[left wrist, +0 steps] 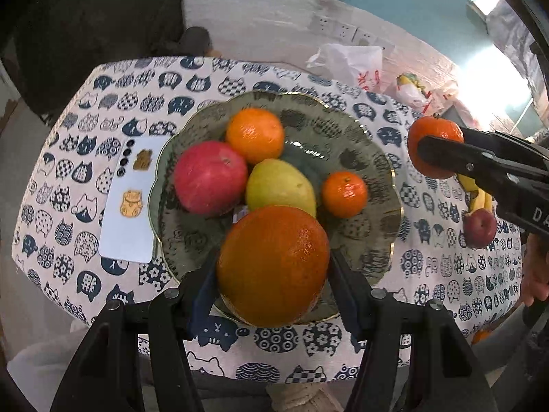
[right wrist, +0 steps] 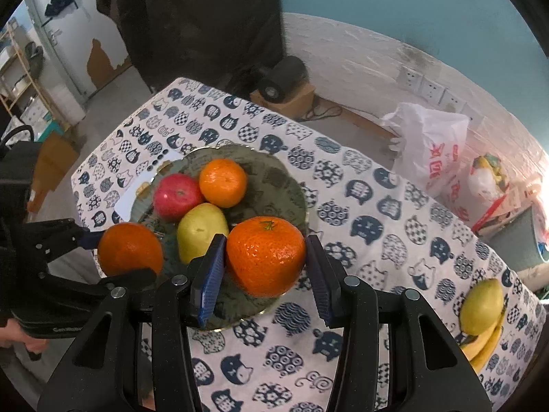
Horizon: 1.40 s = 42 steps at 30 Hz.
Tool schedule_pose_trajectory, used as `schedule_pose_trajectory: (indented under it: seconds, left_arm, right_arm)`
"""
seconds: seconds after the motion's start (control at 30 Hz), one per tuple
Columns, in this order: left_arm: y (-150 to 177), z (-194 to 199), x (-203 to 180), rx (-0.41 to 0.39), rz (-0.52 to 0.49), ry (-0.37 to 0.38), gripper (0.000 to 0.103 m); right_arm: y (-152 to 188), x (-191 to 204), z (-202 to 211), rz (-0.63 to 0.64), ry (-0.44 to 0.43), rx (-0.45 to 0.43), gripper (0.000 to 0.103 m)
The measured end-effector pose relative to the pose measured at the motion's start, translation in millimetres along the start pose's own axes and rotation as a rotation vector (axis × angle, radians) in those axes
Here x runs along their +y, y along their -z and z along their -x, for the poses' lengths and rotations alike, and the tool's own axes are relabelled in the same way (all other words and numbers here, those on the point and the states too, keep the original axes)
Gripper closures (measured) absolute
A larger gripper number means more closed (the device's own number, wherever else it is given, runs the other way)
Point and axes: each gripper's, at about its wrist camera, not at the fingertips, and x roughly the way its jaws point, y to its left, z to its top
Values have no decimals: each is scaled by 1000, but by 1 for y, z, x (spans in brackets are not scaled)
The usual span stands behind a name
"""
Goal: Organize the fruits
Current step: 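Lower the orange and tangerine onto the plate and open both grippers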
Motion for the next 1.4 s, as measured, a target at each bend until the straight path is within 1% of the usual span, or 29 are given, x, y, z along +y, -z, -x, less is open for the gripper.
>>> schedule_pose_trajectory:
  seconds: [0.17,0.43,0.67,0.77,0.83,0.9,1.17,1.4]
  left_arm:
    - [3,-8,4,16,-14,-23,40]
    - [7,-28,16,74,3,-31,40]
    - [5,-40,13,112,-1,-42,40]
    - [2,-33,12,81,0,-41,39]
    - [-1,-28,12,68,4,-44,31]
    - [-3,-24,12,51,15,-43,28]
    - [-1,-23,18,69,35,-44,28]
    - [2,-22,20,76,35,-52,28]
  right_arm:
    - [1,10,-15,14,-9,31,58]
    - [8,18,-32,26,-20,79,58]
    - [10,18,-42,17,-24,99,58]
    - [10,17,-46,11,-25,107,58]
    - [10,16,-50,7,-28,113,58]
    - [9,16,-53,3,-28,117,58]
    - [12,15,-67,-3,-35,150,58]
    - [17,21,-68,14,-48,167,57]
